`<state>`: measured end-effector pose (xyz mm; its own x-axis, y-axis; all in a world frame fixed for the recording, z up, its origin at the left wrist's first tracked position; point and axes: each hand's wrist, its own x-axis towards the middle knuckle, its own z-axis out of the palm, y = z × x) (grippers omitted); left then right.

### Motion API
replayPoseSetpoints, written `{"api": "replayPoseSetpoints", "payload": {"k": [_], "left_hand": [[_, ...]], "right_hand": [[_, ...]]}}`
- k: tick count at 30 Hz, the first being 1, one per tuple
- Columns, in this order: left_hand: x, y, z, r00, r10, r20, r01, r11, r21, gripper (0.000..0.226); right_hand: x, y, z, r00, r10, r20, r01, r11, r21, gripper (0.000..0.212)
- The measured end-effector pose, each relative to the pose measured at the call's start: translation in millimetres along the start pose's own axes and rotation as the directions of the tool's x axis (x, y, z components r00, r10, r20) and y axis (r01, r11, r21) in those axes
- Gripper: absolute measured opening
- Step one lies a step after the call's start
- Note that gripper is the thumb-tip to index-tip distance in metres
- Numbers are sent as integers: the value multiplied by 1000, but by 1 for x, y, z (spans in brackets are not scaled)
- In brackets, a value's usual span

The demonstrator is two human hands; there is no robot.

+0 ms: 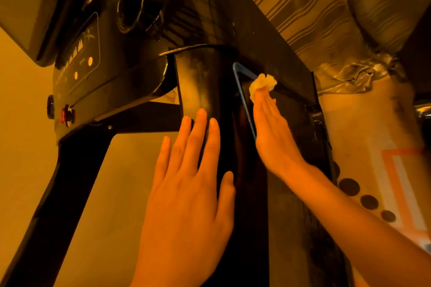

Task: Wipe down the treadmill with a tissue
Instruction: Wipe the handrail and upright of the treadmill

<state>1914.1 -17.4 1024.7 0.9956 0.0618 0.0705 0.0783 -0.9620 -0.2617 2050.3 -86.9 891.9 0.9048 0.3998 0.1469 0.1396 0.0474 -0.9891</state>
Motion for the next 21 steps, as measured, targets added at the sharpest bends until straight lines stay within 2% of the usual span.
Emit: {"api": "replayPoseSetpoints", "payload": {"k": [3,5,8,12,17,19,21], "left_hand": [[0,-1,0,1000,6,-10,-7,1000,-7,70],[0,-1,0,1000,10,-9,-10,1000,-6,70],[0,0,-2,1000,2,-2,-2,1000,-9,70],[-1,0,-2,1000,2,0,-2,1000,-27,70],[-1,0,-1,1000,9,-9,-9,1000,-18,70],[0,0,-2,1000,7,-11,-8,1000,-26,70],[1,1,-2,1000,11,-12,-11,1000,-6,70]], "right_hand": [[-24,4,15,994,-83,-71,87,995,51,58],[-17,9,14,989,-76,-123,83,995,49,65],[-3,13,11,973,-152,-172,149,988,-31,58],[-5,18,13,988,-103,-113,108,993,44,60],[-59,28,29,983,-145,-111,159,978,133,57],[-48,24,22,994,-70,-78,83,981,178,55],[-8,21,11,997,66,-34,-58,981,187,56]]}}
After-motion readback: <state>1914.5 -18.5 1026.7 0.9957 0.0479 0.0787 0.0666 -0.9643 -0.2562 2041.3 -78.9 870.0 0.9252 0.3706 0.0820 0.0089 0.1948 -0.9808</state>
